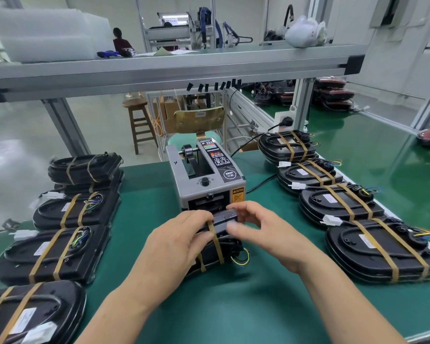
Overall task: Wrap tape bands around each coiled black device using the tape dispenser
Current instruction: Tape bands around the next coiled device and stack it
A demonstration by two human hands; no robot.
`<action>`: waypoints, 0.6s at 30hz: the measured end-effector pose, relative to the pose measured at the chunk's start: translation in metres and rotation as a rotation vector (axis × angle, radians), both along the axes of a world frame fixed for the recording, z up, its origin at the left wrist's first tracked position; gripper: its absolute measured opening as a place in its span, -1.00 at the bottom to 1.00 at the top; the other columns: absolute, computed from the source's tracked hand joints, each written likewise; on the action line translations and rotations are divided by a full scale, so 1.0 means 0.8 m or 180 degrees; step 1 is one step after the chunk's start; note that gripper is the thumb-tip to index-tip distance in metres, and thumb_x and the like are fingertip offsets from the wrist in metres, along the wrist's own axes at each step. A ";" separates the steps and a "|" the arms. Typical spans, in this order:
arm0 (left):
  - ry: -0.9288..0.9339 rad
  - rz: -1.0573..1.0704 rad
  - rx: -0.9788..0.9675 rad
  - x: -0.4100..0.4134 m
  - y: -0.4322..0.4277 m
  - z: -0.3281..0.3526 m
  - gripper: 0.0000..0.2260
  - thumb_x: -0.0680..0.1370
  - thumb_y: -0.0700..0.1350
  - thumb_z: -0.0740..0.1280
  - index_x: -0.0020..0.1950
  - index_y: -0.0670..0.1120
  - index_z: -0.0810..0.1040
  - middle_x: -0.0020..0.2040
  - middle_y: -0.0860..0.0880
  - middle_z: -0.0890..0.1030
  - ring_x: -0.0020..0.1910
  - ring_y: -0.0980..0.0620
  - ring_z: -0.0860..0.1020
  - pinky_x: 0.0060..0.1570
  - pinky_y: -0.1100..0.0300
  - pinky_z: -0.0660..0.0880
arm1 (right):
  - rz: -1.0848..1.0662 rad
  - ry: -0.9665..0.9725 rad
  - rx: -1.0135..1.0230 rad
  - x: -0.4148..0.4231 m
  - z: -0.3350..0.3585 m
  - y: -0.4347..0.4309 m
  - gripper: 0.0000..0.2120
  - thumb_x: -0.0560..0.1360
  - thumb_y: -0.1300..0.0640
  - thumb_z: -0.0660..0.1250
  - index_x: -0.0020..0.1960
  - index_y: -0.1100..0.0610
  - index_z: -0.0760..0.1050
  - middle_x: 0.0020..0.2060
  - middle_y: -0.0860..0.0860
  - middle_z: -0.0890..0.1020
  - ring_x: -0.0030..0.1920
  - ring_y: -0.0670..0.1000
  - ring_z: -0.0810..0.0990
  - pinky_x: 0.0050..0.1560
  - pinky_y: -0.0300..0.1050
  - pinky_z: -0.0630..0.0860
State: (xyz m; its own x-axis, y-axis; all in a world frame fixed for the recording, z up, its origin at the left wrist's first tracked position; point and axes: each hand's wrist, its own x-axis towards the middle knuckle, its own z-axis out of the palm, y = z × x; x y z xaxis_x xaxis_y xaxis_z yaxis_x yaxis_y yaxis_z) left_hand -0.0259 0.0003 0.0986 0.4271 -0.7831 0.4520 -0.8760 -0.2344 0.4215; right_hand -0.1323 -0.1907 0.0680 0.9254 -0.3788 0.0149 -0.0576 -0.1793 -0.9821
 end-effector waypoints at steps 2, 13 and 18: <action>0.0058 0.0019 -0.0007 0.001 0.002 -0.001 -0.80 0.58 0.02 0.34 0.19 0.11 0.48 -0.01 0.22 0.55 -0.10 0.15 0.50 -0.08 0.14 0.51 | 0.0279 0.0299 -0.0173 -0.007 -0.011 0.000 -0.43 0.29 -0.09 0.56 0.27 -0.13 0.50 0.14 -0.18 0.65 0.22 -0.18 0.56 0.27 -0.16 0.51; 0.0849 0.0818 0.0132 0.017 0.047 -0.037 -0.34 0.36 0.16 0.52 0.40 0.16 0.36 0.16 0.36 0.46 0.13 0.36 0.46 0.10 0.37 0.39 | 0.0025 0.0565 -0.0511 -0.009 -0.036 0.007 -0.33 0.27 -0.34 0.47 0.33 -0.24 0.43 0.24 -0.27 0.56 0.25 -0.29 0.50 0.32 -0.18 0.45; 0.1884 0.1070 -0.0250 0.023 0.067 -0.065 -0.43 0.31 0.08 0.58 0.20 0.33 0.36 0.04 0.41 0.56 0.03 0.52 0.46 -0.03 0.43 0.38 | -0.0001 0.0742 -0.0504 -0.011 -0.035 0.012 -0.27 0.20 -0.41 0.46 0.31 -0.23 0.42 0.19 -0.37 0.55 0.24 -0.37 0.47 0.27 -0.36 0.38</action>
